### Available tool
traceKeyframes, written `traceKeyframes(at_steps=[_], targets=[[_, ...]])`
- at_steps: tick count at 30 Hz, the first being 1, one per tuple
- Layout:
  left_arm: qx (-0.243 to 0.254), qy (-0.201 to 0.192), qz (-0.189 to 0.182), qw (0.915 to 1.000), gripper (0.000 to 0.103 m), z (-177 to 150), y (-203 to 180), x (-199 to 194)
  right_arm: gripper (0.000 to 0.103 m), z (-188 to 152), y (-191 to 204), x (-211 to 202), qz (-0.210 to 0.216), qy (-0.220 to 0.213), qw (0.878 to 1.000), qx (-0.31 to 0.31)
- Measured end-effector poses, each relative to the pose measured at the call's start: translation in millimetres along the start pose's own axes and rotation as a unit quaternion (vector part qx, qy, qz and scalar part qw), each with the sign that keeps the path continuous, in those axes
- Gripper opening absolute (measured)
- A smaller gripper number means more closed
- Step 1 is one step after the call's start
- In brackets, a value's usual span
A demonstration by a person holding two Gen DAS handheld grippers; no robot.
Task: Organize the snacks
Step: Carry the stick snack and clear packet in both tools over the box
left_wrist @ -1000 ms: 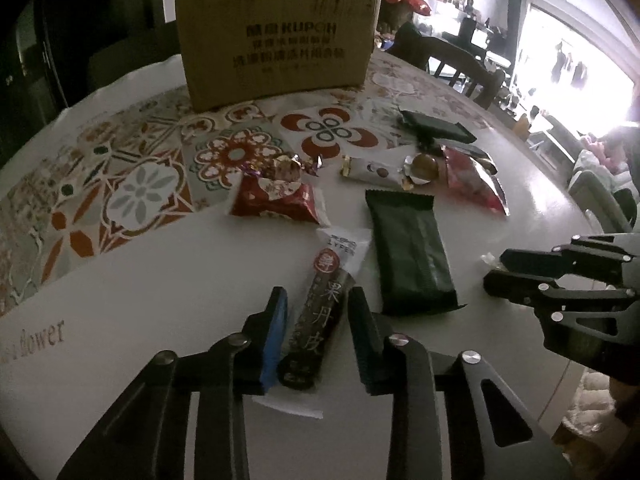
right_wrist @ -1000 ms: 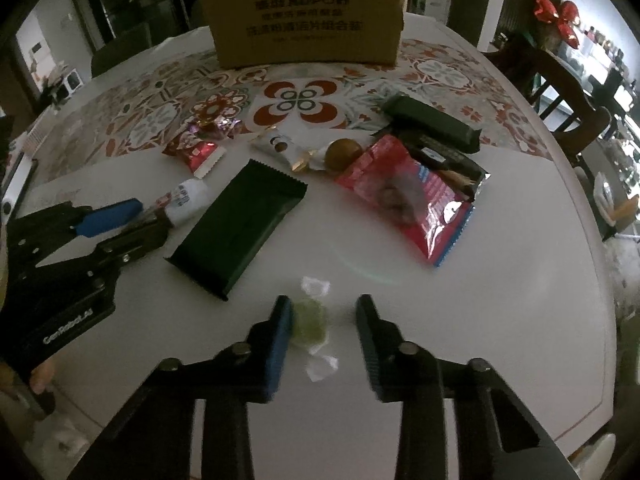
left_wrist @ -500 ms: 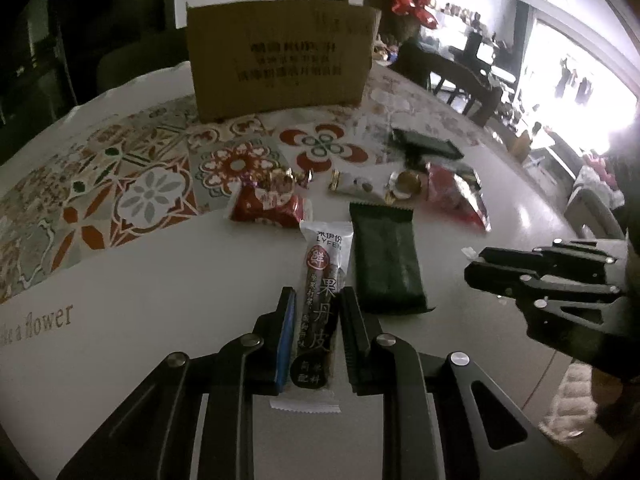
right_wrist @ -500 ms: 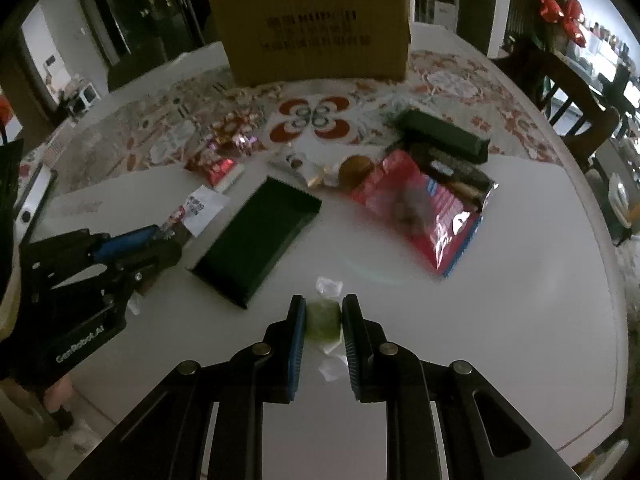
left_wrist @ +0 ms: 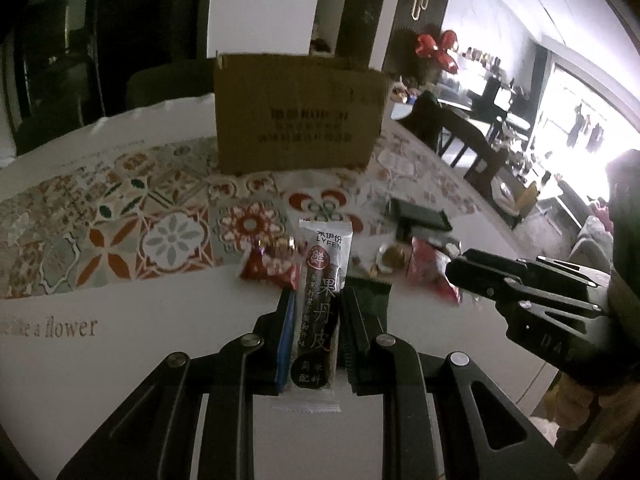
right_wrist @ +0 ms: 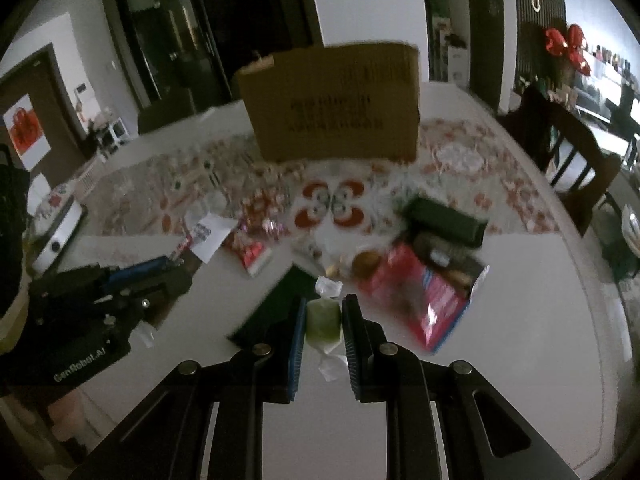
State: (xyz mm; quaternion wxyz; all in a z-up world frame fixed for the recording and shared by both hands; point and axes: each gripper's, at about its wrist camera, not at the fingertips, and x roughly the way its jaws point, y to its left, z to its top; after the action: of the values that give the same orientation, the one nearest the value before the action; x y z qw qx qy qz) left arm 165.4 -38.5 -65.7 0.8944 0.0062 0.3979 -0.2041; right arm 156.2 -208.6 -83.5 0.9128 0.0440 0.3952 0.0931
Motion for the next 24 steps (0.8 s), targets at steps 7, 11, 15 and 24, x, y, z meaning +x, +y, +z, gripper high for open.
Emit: traceKeyframes(at_steps=[7, 11, 15, 24], targets=[[-0.007, -0.047, 0.01, 0.9988, 0.022, 27.9, -0.9, -15.8, 0.02, 32.3, 0.9, -17.3, 0.008, -0.062, 0.998, -0.013], [-0.007, -0.073, 0.017, 0.9971, 0.022, 43.8, -2.7, -23.3, 0.02, 47.7, 0.7, -23.3, 0.01, -0.087, 0.996, -0.015], [-0.009, -0.097, 0.021, 0.995, 0.022, 61.5, -0.9, -27.1, 0.02, 66.5, -1.4, -26.4, 0.014, -0.113, 0.993, -0.014], [-0.012, -0.131, 0.03, 0.9908, 0.022, 98.9, 6.1, -25.4, 0.02, 108.2, -4.9, -24.7, 0.015, -0.159, 0.987, -0.012]])
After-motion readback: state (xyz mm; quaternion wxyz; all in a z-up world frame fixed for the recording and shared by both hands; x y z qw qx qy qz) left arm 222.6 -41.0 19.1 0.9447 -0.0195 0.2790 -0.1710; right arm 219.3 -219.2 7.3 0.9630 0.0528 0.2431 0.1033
